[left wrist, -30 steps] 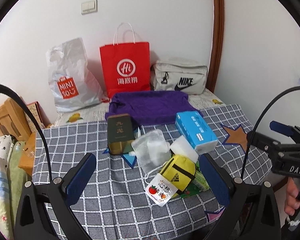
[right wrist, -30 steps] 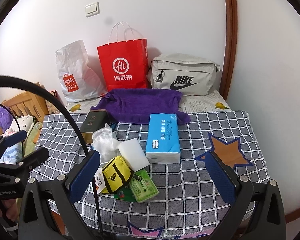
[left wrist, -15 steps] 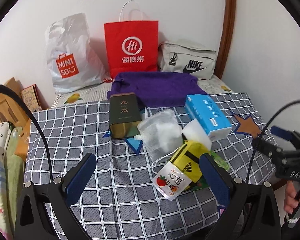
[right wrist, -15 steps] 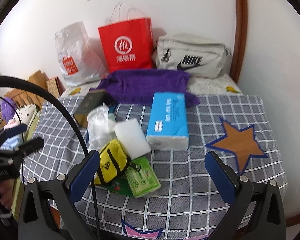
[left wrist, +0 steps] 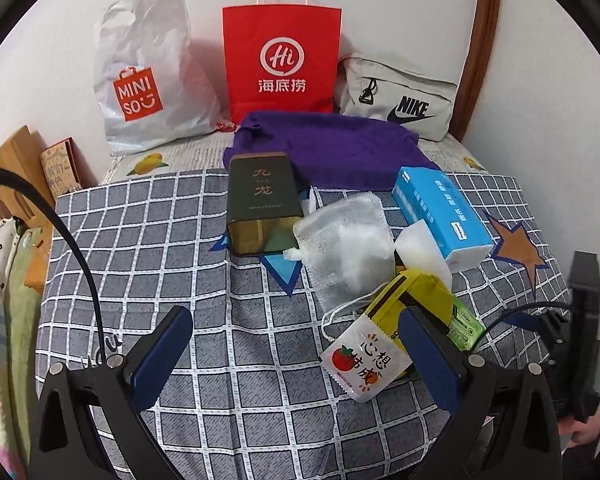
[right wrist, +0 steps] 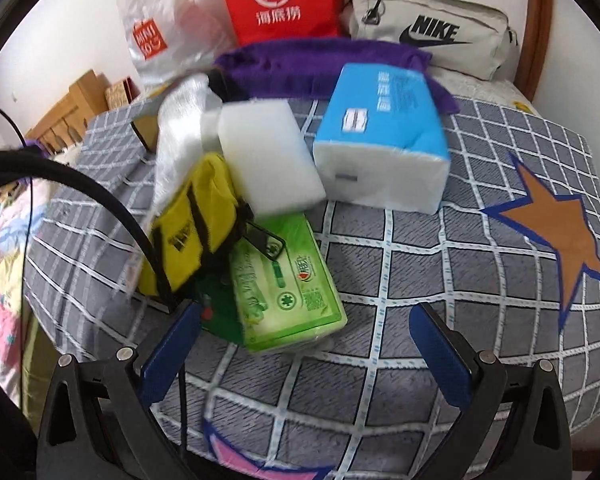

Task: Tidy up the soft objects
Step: 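Reach the right tool to the green cassette-shaped pack and grasp it, then grasp the clear mesh bag with the left tool while the right tool holds the green pack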

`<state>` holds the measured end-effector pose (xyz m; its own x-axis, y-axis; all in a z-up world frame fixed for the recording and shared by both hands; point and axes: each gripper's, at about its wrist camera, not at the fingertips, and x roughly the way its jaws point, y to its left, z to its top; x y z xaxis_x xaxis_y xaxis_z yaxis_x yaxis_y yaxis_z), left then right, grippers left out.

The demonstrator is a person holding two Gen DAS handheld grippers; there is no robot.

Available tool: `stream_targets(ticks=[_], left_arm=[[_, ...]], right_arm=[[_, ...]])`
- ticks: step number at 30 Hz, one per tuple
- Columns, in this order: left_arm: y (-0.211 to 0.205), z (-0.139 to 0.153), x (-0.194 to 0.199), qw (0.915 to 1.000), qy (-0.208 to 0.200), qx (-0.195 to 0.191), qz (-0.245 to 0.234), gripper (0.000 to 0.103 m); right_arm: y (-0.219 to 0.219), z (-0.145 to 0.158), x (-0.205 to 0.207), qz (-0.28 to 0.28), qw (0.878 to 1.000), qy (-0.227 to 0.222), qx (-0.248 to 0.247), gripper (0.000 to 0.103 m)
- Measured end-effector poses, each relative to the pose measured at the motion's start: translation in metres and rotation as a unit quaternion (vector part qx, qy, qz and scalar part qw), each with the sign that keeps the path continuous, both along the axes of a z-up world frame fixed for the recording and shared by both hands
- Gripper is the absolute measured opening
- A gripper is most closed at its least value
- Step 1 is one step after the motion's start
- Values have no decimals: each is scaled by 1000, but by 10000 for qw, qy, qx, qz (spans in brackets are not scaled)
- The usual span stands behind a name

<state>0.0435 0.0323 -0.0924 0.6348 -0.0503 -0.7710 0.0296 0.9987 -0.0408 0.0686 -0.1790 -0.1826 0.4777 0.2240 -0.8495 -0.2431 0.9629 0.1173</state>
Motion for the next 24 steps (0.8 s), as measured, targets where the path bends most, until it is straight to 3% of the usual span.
stream_targets(ticks=[5,8,10,24], left_arm=[[0,-9,8,9999,88,-109,-101,103],[-1,-19,15,9995,188,-204,-180,103],[-2,-22,18,9994,199,-194,-221,103],[-14,-50,64,9951,645,-678,-313,103]], right_arm=[[5,-21,13,148,9997,138,-114,98],[6,-24,17,251,9996,-40,-106,83],[6,-22,15,384,9991,-148,-25,59],[-32,9,-5,328,9991,-278,66,58]])
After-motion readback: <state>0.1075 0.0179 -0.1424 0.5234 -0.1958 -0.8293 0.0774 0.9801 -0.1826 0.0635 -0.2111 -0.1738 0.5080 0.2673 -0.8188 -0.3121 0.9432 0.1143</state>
